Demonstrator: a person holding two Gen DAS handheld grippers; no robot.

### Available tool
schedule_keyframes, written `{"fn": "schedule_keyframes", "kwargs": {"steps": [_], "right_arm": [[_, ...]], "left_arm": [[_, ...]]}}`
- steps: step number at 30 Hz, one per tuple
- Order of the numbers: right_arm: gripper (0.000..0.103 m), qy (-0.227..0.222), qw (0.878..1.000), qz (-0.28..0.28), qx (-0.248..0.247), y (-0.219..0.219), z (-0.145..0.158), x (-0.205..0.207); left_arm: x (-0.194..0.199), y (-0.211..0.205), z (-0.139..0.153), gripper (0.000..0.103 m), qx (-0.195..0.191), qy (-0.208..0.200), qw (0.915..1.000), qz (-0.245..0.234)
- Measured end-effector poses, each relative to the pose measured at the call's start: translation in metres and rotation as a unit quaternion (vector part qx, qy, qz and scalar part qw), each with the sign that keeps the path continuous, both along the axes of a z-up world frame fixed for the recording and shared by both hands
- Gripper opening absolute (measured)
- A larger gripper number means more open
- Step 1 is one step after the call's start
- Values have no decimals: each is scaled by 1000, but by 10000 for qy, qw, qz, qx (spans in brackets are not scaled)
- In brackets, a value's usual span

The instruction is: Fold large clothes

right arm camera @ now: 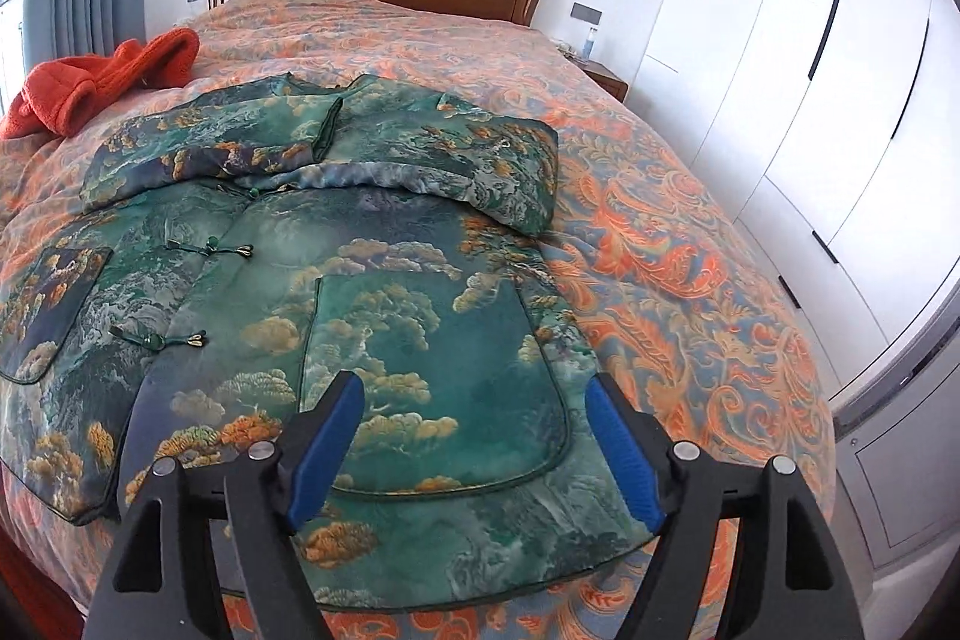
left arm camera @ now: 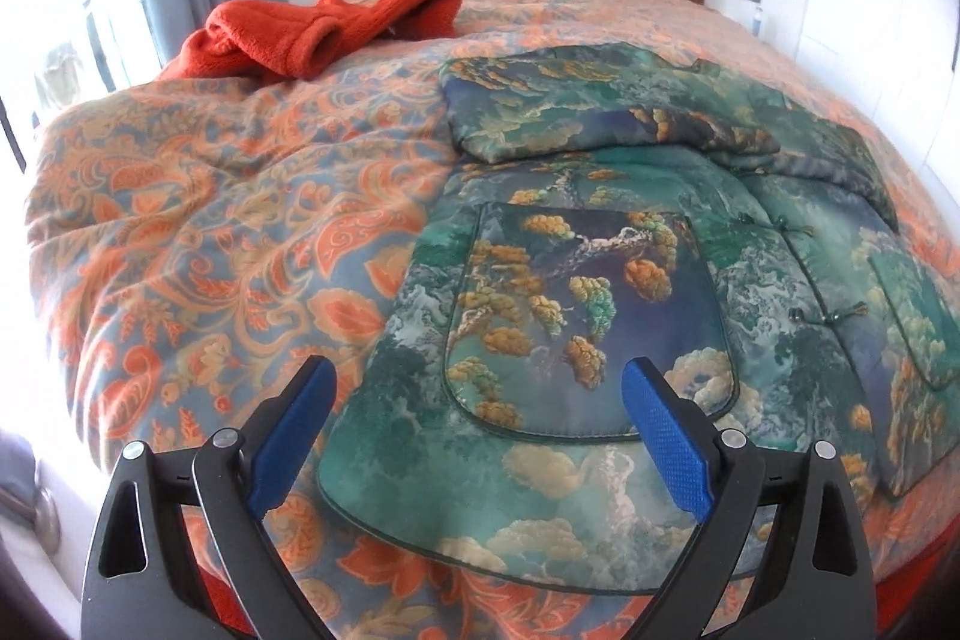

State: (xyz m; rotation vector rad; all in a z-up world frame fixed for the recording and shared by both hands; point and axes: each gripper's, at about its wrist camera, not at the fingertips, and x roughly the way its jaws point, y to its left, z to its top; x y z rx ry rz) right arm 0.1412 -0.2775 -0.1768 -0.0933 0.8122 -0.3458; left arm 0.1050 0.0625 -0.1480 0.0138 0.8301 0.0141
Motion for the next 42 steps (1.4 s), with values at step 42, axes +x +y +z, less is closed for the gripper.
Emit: {"fn": "schedule_keyframes", "kwargs": {"steps": [42], "right_arm": [[79, 274, 9690, -16, 2455, -164, -29, -38]], "left_arm": [[44, 94, -37, 102, -1412, 1306, 9798, -552]]}}
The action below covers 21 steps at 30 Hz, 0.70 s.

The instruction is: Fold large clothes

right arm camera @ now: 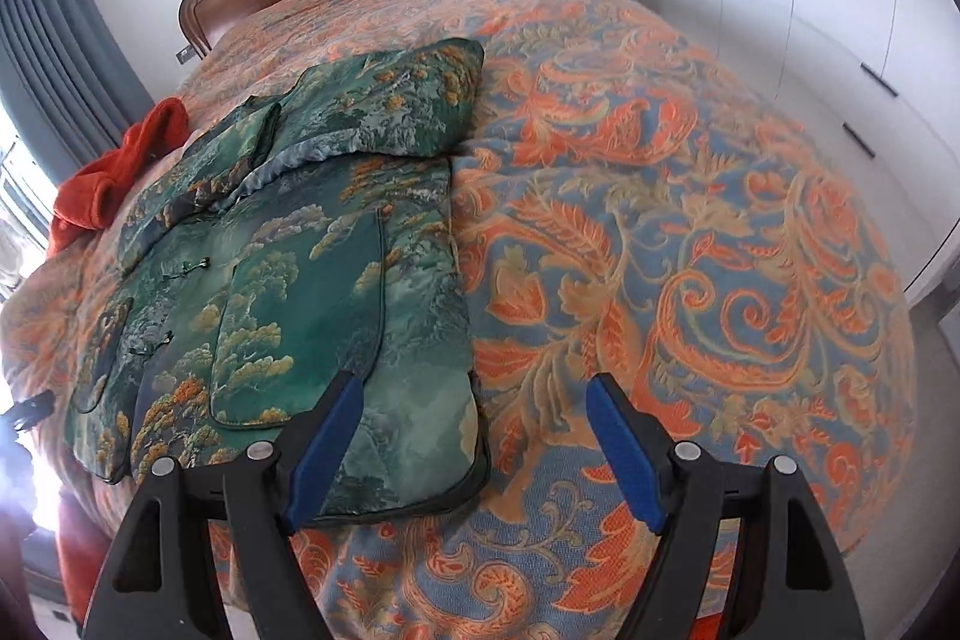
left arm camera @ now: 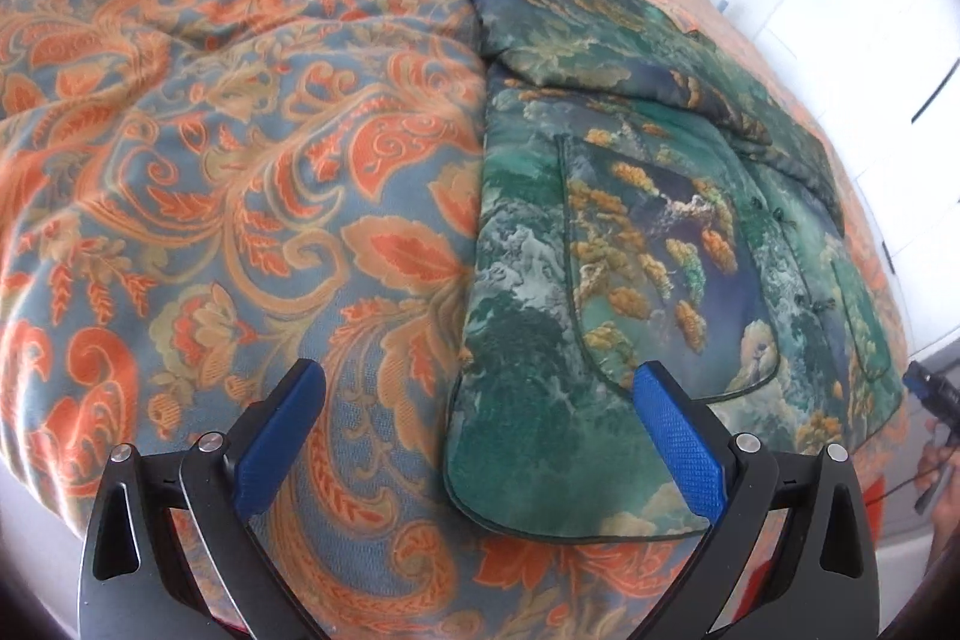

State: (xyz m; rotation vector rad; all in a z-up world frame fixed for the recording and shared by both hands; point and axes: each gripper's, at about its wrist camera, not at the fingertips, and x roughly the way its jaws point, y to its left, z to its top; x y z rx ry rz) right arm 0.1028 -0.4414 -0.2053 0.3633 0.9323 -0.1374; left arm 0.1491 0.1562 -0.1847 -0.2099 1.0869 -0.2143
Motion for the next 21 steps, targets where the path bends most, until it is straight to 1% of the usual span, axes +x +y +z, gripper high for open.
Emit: {"fn": "schedule_keyframes", "kwargs": {"steps": [3, 4, 5, 7, 8, 9, 10, 11, 13, 15, 16, 17, 18, 19, 20, 21], "right_arm": [[79, 73, 9988, 76, 488, -9, -23, 8], [79, 90, 9980, 81, 618, -11, -30, 12], [79, 72, 9962, 142, 857, -13, -36, 17], [79, 56, 9902, 288, 1368, -13, -49, 29], [80, 71, 9878, 340, 1516, -12, -52, 34], [80, 94, 9841, 509, 1697, -6, -57, 40], [80, 149, 9810, 721, 1798, 2, -60, 47], [79, 226, 9815, 828, 1714, 9, -61, 52], [78, 369, 9836, 1007, 1453, 22, -61, 59], [62, 450, 9834, 1083, 1382, 27, -60, 61], [43, 504, 9828, 1087, 1403, 26, -61, 61], [29, 535, 9808, 1100, 1517, 24, -61, 61], [25, 529, 9791, 1119, 1617, 23, -60, 61], [21, 497, 9782, 1151, 1657, 24, -56, 61], [19, 472, 9783, 1190, 1626, 26, -52, 60], [18, 452, 9789, 1228, 1571, 28, -48, 61]], "left_arm": [[4, -3, -18, 102, 27, 108, 9999, -1], [4, -5, -20, 102, 21, 92, 9999, -43], [4, -8, -21, 102, -4, 55, 9999, -111], [4, -13, -22, 102, -208, 45, 9993, -294], [3, -17, -22, 102, -362, 73, 9984, -426], [2, -21, -22, 102, -459, 101, 9974, -548], [1, -26, -21, 101, -515, 131, 9962, -688], [-1, -31, -21, 100, -528, 163, 9951, -816], [-3, -39, -24, 94, -459, 273, 9936, -996], [-4, -44, -26, 74, -384, 416, 9930, -1038], [-5, -44, -26, 69, -354, 465, 9933, -996], [-5, -44, -25, 56, -334, 503, 9935, -962], [-6, -43, -21, 41, -353, 537, 9936, -929], [-6, -41, -18, 34, -355, 551, 9939, -889], [-7, -39, -13, 22, -344, 551, 9943, -845], [-9, -37, -8, 17, -386, 520, 9945, -826]]}}
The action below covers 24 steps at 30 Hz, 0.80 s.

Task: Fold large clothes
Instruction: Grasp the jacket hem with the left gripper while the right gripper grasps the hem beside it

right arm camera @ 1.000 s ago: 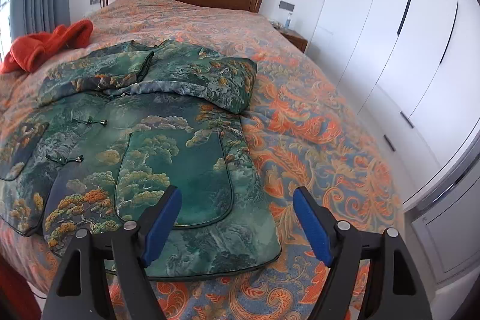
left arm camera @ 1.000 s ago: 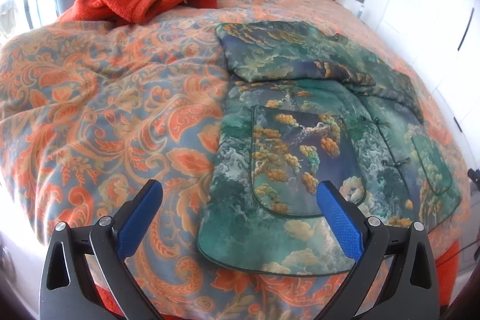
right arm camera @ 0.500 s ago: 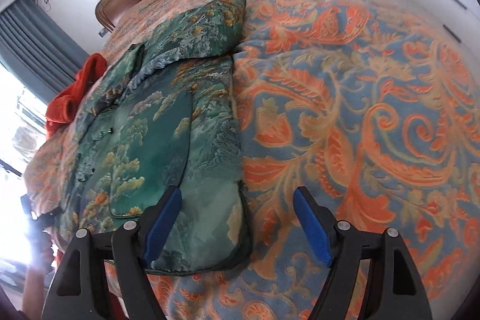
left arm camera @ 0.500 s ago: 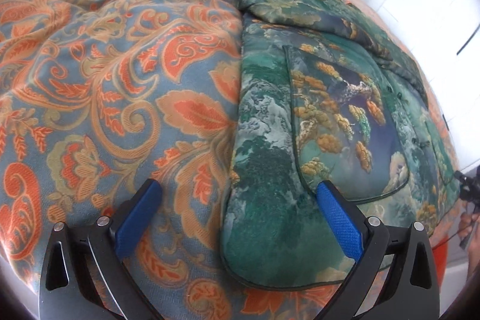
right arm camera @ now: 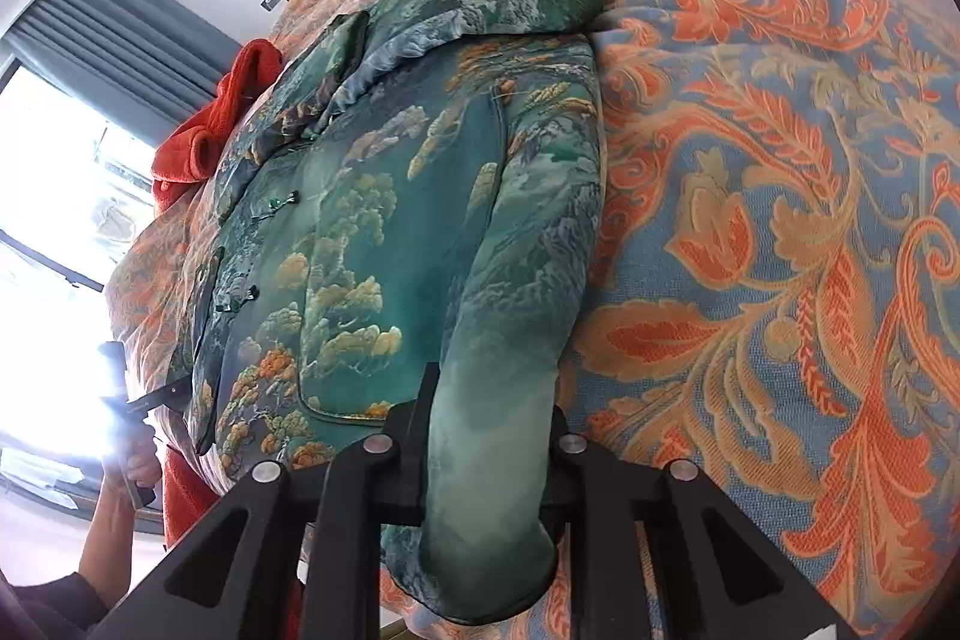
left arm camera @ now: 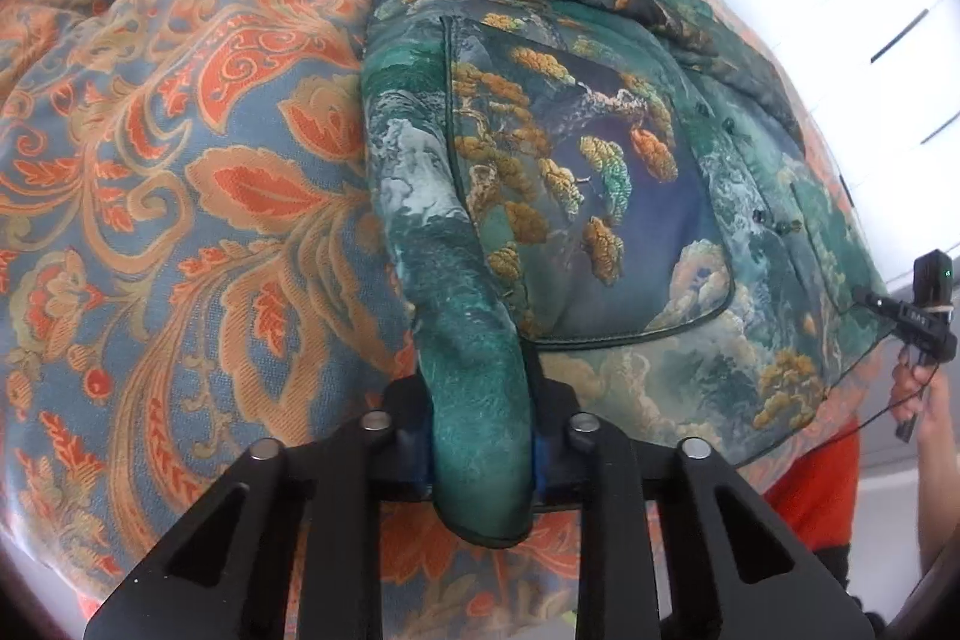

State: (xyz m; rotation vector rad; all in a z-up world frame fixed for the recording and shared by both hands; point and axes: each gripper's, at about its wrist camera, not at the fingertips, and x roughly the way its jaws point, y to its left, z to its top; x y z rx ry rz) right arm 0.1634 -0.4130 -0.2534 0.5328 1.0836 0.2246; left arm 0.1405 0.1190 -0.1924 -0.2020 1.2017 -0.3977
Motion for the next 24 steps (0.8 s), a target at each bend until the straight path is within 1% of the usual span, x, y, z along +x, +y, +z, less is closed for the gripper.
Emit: {"fn": "schedule_keyframes", "kwargs": {"steps": [3, 5, 7, 11, 16, 21, 24], "right_arm": [[16, -95, 9999, 49, -63, 7, 14, -1], [16, -146, 9999, 56, -61, 6, 22, -2], [16, -186, 9998, 78, -73, 6, 29, -6], [16, -160, 9997, 134, -116, 1, 34, -15], [15, -73, 9998, 144, -116, 0, 33, -29], [14, 80, 9998, 73, -137, 0, 24, -51], [14, 191, 9998, 3, -86, 0, 18, -67]], "left_arm": [[-6, 6, 16, 13, -101, -87, 9999, 50], [-13, 11, 26, 13, -174, -119, 9998, 72], [-21, 13, 29, 13, -193, -121, 9997, 70], [-36, 14, 26, 13, -68, -47, 10000, 39], [-59, 17, 22, 13, 104, 52, 9999, -78], [-59, 17, 13, 12, 164, 187, 9996, -151], [-54, 18, 8, 12, 168, 339, 9992, -163]]}}
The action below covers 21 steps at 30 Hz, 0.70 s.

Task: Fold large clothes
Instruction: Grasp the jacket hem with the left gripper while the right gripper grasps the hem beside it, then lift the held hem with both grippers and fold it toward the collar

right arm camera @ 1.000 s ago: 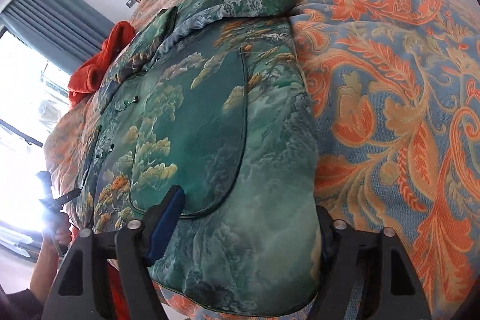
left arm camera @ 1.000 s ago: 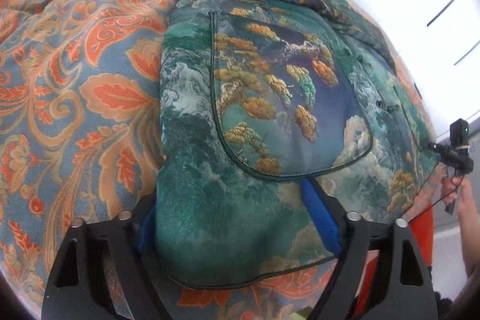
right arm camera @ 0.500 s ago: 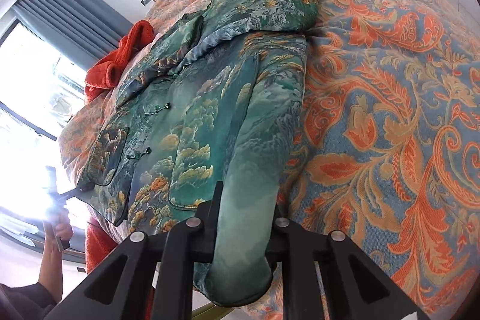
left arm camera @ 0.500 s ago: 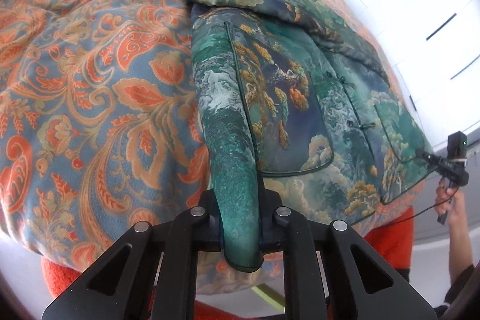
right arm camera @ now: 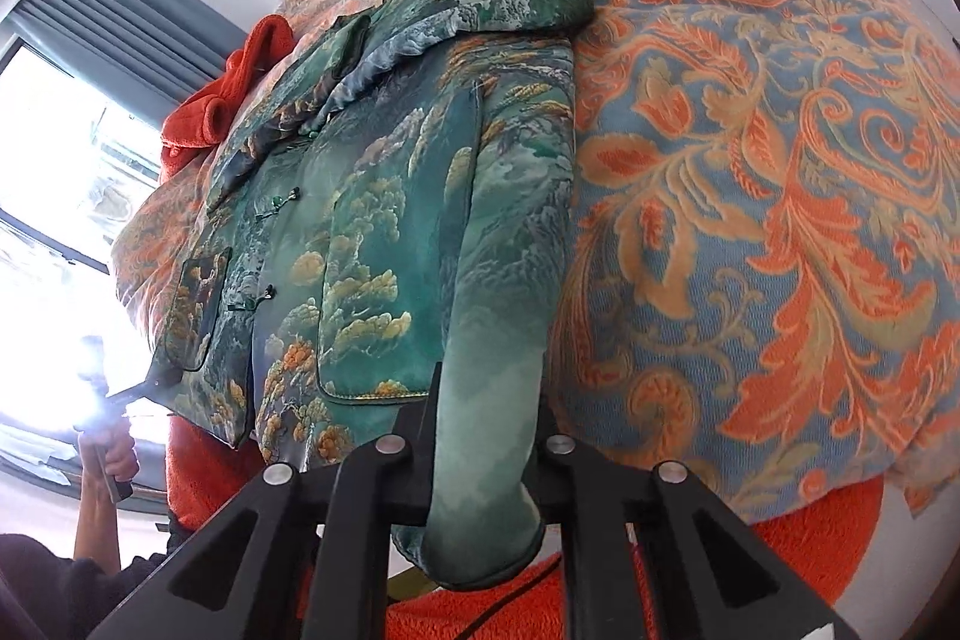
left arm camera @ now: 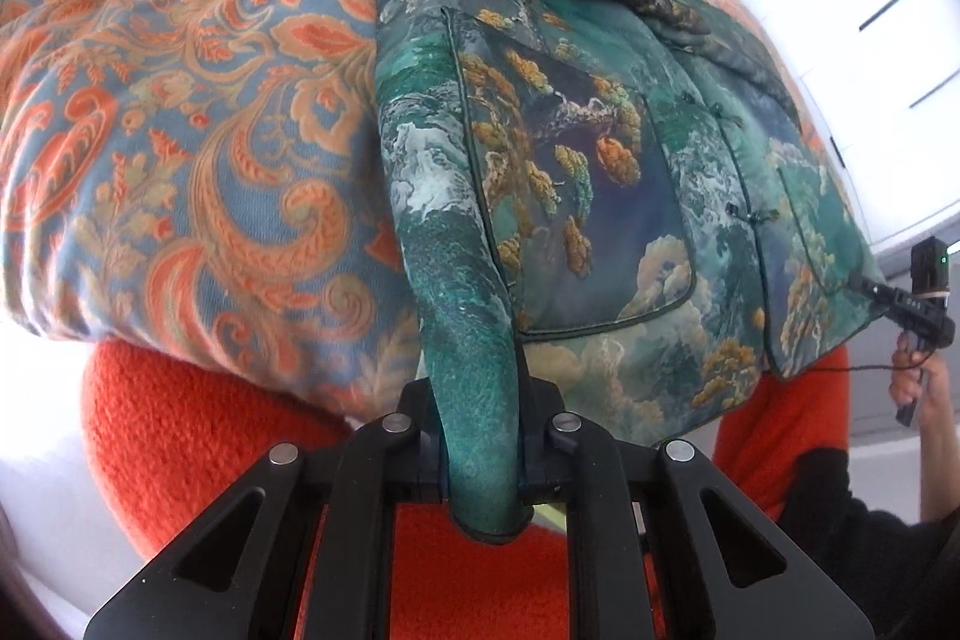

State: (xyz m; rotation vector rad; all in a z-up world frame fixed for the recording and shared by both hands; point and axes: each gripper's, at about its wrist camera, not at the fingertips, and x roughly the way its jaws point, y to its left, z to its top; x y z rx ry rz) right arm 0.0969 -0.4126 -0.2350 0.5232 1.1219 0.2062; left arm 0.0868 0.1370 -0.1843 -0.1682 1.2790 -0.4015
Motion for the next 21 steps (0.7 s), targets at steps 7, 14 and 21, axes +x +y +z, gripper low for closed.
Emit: {"fn": "schedule_keyframes", "kwargs": {"steps": [7, 14, 21], "right_arm": [[12, 317, 9993, -89, 149, 1, -10, -46], [10, 523, 9981, -72, 332, 7, -7, -77], [9, 124, 9960, -135, 869, 3, 44, -83]], "left_arm": [[-9, 7, -6, 12, -4, 371, 9993, 53], [23, 15, 19, 11, -186, 532, 9984, -12], [54, 51, 87, 11, -968, -94, 9952, 119]]}}
